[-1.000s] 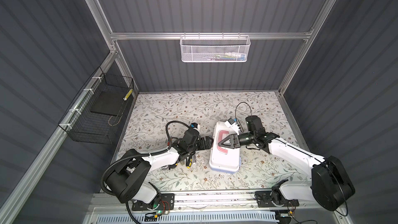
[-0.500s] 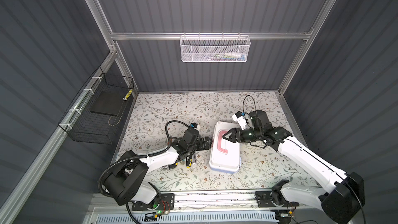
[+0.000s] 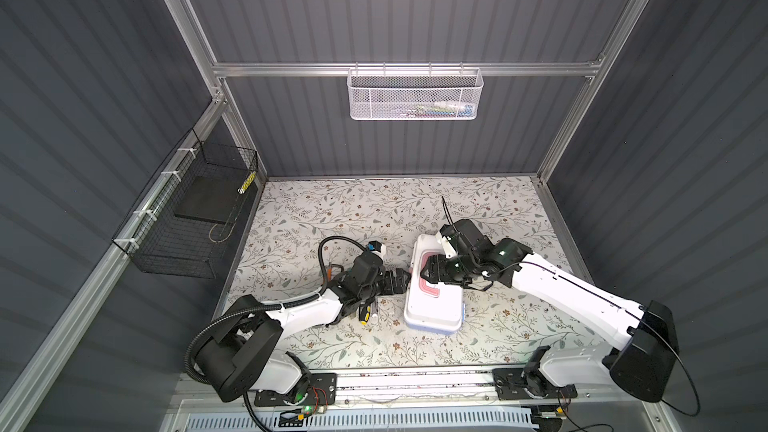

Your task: Pack the tool kit

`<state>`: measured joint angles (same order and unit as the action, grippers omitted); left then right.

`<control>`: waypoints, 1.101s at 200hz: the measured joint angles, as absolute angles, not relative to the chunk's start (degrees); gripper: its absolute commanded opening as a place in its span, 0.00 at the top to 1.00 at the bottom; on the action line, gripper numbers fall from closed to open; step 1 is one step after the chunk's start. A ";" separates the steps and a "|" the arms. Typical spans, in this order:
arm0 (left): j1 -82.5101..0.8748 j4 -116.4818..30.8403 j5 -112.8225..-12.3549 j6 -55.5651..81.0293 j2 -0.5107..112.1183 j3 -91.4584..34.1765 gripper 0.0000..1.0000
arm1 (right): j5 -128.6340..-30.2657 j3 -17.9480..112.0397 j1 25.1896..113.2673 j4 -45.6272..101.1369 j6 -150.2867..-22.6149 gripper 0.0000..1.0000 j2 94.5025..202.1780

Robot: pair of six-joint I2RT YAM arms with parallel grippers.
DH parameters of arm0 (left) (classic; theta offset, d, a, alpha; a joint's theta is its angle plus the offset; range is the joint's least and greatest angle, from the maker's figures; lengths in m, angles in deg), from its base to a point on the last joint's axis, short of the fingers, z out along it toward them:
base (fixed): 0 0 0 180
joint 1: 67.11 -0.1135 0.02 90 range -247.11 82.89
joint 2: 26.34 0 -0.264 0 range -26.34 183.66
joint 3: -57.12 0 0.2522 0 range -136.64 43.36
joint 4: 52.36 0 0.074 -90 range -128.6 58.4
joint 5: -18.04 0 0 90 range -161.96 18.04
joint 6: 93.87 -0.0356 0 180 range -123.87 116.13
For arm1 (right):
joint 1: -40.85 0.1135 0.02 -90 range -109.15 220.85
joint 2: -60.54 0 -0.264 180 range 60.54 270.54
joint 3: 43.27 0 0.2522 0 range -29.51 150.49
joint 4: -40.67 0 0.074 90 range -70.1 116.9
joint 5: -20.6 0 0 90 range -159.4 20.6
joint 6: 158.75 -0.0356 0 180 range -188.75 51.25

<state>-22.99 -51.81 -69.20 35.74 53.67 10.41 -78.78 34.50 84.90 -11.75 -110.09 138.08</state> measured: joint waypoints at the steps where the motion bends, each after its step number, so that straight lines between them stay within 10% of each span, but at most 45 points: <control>1: -22.97 -51.77 -69.20 35.74 53.60 10.45 0.01 | -78.78 34.50 84.90 -11.75 -110.09 0.33 138.08; 220: -21.52 -49.78 -68.28 33.23 48.29 14.72 0.01 | -78.06 36.84 86.49 -5.04 -112.96 0.29 146.91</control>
